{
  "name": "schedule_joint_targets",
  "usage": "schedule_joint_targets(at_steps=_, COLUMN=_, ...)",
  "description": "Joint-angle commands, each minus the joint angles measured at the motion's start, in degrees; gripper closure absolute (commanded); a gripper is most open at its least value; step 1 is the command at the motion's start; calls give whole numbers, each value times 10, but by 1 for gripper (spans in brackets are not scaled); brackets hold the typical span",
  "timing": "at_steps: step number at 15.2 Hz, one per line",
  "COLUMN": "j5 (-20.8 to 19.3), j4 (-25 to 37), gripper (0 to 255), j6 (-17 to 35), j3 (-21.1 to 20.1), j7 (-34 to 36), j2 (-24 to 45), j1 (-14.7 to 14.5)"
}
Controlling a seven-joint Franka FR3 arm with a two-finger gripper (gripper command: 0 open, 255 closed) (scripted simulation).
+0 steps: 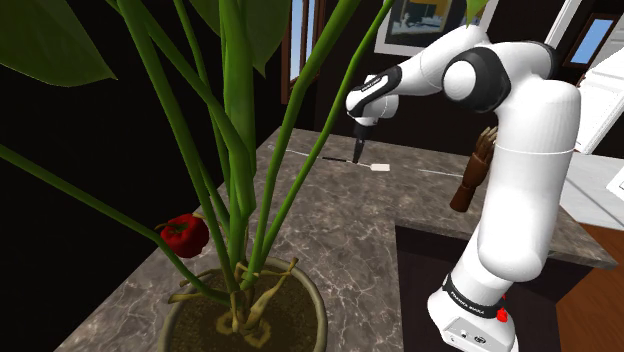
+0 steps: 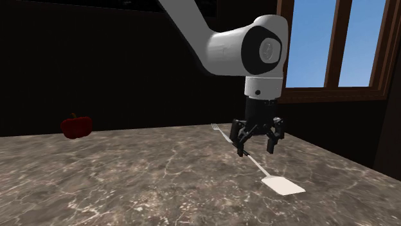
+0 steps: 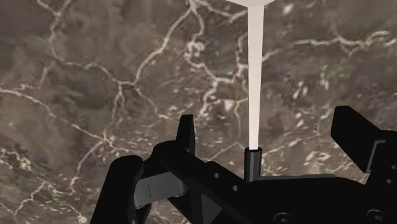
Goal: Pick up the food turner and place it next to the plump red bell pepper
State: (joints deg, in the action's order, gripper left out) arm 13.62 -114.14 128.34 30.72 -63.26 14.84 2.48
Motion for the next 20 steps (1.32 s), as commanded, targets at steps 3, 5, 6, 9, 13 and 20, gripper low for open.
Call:
schedule_joint_targets(at_steps=3, j5=11, j4=-3, gripper=0, j6=16, j3=-4, j7=-7, j2=15, j1=3)
schedule_joint_targets(at_steps=5, j5=11, j4=-3, gripper=0, j6=16, j3=-4, j7=-7, j2=15, j1=3)
schedule_joint_targets(at_steps=6, j5=11, j4=-3, gripper=0, j6=16, j3=-4, j7=-7, j2=15, j1=3)
schedule_joint_targets(at_steps=9, j5=11, j4=-3, gripper=0, j6=16, j3=-4, j7=-7, j2=15, j1=3)
schedule_joint_targets(at_steps=13, j5=11, j4=-3, gripper=255, j6=16, j3=-4, j7=-7, j2=15, j1=3)
schedule_joint_targets(at_steps=20, j5=7, j4=-1, gripper=255, j6=10, j3=-3, j7=-4, j2=10, j1=2)
